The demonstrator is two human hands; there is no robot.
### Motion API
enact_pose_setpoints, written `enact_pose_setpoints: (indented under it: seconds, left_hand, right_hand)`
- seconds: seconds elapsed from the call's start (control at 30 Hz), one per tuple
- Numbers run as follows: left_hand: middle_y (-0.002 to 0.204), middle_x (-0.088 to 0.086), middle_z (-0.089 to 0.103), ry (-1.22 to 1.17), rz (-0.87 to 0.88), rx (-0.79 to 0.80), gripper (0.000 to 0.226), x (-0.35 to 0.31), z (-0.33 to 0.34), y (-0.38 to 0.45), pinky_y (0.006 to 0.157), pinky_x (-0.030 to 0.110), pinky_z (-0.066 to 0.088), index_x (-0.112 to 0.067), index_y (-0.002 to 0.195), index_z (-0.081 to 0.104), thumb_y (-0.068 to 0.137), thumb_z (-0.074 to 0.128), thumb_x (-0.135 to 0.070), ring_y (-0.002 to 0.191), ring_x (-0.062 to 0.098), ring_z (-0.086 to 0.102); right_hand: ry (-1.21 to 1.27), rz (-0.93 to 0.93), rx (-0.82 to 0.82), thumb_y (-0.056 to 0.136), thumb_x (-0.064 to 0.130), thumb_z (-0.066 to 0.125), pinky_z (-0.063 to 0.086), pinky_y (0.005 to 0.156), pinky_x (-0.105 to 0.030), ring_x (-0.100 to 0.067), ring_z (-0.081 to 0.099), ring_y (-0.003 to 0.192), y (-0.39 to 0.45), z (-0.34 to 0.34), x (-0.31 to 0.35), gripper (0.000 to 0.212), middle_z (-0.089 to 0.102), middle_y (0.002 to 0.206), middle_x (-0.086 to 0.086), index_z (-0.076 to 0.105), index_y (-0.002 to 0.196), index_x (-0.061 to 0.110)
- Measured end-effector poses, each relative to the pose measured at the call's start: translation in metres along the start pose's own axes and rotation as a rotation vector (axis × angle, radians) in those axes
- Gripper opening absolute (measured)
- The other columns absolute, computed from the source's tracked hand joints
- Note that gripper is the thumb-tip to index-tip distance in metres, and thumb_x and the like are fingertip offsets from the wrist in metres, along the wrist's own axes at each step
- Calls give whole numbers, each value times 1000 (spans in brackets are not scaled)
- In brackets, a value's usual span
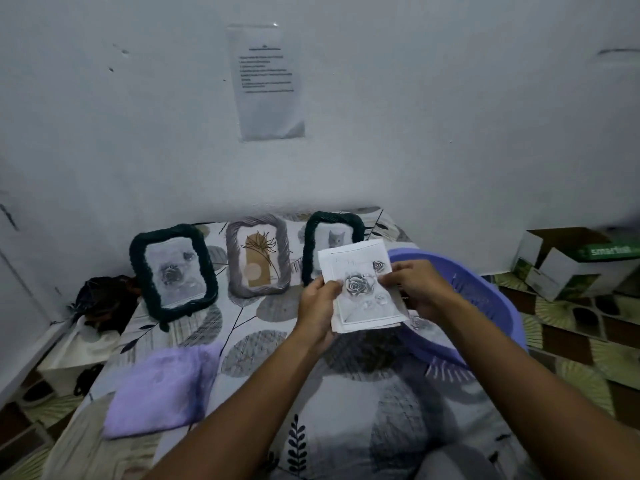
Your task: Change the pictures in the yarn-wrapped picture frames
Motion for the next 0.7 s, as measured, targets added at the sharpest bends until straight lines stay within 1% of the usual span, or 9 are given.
enact_pose_setpoints:
  seconds: [0.07,0.13,0.2,0.27,0.33,0.43,0.53,0.6,0.7]
  left_hand:
    - [99,17,68,66,-26,2,12,9,13,8,72,44,56,-4,103,59,95,49,-5,82,27,66]
    - [93,11,63,176,-48,-4,14,19,21,13,68,38,54,-7,107,56,94,52,-6,80,21,61]
    - [96,9,62,277,-52,-22,17,28,26,17,64,36,55,-11,106,56,91,57,-4,76,17,61]
    - [103,9,63,352,-29,-49,16,34,28,20,62,34,58,-16,97,58,88,63,-4,79,19,63]
    - [100,7,64,381,-25,-45,15,39,31,20,60,32,58,-15,94,59,87,66,-4,79,19,65]
    - [98,10,66,410,-40,-39,19,46,34,23,56,32,57,-11,96,59,84,67,2,78,24,70]
    - [100,14,67,417,-41,-42,22,49,35,25,62,39,60,-8,99,60,82,67,5,79,30,71]
    - [101,15,67,405,-51,-38,24,48,34,27,66,45,60,-6,100,60,81,67,7,76,29,71]
    - [102,15,67,380,-65,-20,26,49,33,28,66,43,61,-5,102,59,81,68,7,72,27,72]
  right_hand:
    - [-3,5,-60,80,-9,65,57,59,-35,-26,65,59,13,-31,3,9,68,79,-18,67,88,-5]
    - [8,23,-131,76,-13,65,57,56,-37,-23,64,49,29,-62,1,14,67,75,-19,67,88,-5]
    - [-26,43,-185,74,-15,65,56,55,-37,-22,62,45,42,-86,-4,14,68,75,-19,67,84,-5]
    - [-107,55,-228,74,-16,66,53,60,-37,-22,59,50,53,-102,-12,14,65,81,-20,67,85,-8]
    - [-241,44,-255,73,-14,68,50,64,-37,-23,56,60,62,-111,-22,17,62,81,-19,67,89,-12]
    - [-429,72,-222,73,-9,73,47,65,-37,-22,54,64,73,-110,-42,7,58,72,-15,68,78,-8]
    - [-527,103,-182,74,-8,73,46,65,-38,-22,51,66,84,-103,-60,8,54,66,-12,66,71,-9]
    - [-584,121,-162,73,-4,76,48,68,-37,-22,55,72,91,-101,-68,19,60,75,-13,69,88,-13]
    - [-766,162,-164,73,8,79,49,72,-33,-27,64,89,95,-99,-75,50,68,97,-17,61,116,-10]
Point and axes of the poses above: each hand's wrist, its own y-axis towards the middle knuckle, its own z-axis out of the palm, x = y × z, the point moved 4 cm from there along y, towards the middle knuckle
